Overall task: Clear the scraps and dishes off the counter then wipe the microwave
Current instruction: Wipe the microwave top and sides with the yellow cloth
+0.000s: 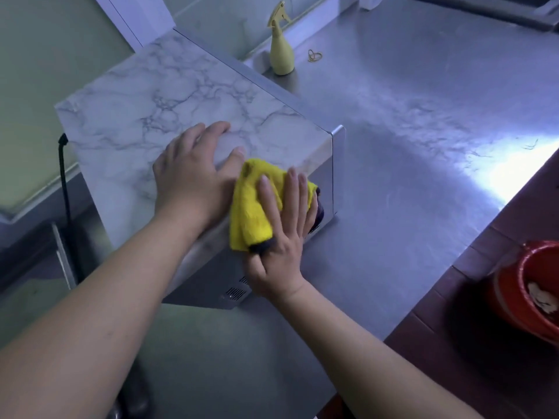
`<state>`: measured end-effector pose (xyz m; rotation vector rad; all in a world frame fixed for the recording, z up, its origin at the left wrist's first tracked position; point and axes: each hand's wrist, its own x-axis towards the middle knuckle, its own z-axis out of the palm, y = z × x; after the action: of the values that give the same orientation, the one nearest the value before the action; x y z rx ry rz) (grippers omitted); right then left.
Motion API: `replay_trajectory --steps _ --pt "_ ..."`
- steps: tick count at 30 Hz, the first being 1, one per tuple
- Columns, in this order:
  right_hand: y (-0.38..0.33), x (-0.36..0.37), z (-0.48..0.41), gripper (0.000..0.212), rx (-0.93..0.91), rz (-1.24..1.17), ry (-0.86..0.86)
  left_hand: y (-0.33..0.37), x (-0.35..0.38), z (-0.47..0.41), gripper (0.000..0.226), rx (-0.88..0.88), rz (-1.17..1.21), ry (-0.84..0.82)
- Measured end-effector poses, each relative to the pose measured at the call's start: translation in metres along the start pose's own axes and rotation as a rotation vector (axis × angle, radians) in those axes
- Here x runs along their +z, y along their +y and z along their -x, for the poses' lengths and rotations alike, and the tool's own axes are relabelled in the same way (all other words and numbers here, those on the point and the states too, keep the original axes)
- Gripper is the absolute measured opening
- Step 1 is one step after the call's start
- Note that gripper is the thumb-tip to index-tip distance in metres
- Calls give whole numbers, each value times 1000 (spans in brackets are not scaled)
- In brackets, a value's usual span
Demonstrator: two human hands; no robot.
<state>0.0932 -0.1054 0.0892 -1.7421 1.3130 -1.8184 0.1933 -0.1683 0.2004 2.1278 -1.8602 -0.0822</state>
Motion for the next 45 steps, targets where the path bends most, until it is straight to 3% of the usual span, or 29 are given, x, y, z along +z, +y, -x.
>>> replay_trajectory --steps 4,8,11,12,14,15,17,21,25,27,29,31,36,41,45 --pt "36 29 27 73 108 41 147 -3 4 -2 53 11 -9 22" --pt "65 28 48 80 694 -327 270 -2 4 -2 54 9 -20 22" --pt "78 19 42 85 1047 -476 206 0 2 -1 53 1 -11 9" --pt "85 12 38 79 1133 -544 206 1 2 -1 52 1 -11 5" --pt "102 -9 23 48 1279 -711 292 2 1 0 51 -1 -12 -4" --pt "108 -22 13 33 1301 -738 313 2 0 0 52 -6 -13 -7" --pt "107 -51 -9 31 1264 -710 269 2 -1 0 51 -9 -17 -16" --pt "55 -81 -31 56 775 -666 171 4 -2 0 49 -13 -46 -36" --pt "-12 -63 -25 58 370 -553 158 5 -2 0 51 -15 -48 -56" --pt "-39 -33 -14 60 265 -407 97 4 -4 -1 52 -11 -37 -64" --pt "-57 3 -3 64 306 -206 80 3 -5 -4 52 3 -33 -72" --pt "-59 30 5 68 338 -61 188 0 -3 -6 51 12 -35 -79" --pt "-21 51 15 61 409 -337 435 -2 6 -9 50 17 -53 -58" --pt "37 57 55 63 1040 -474 501 -1 8 -10 52 9 -76 -89" --pt "53 37 58 53 1217 -592 413 4 5 -10 53 9 -82 -102"
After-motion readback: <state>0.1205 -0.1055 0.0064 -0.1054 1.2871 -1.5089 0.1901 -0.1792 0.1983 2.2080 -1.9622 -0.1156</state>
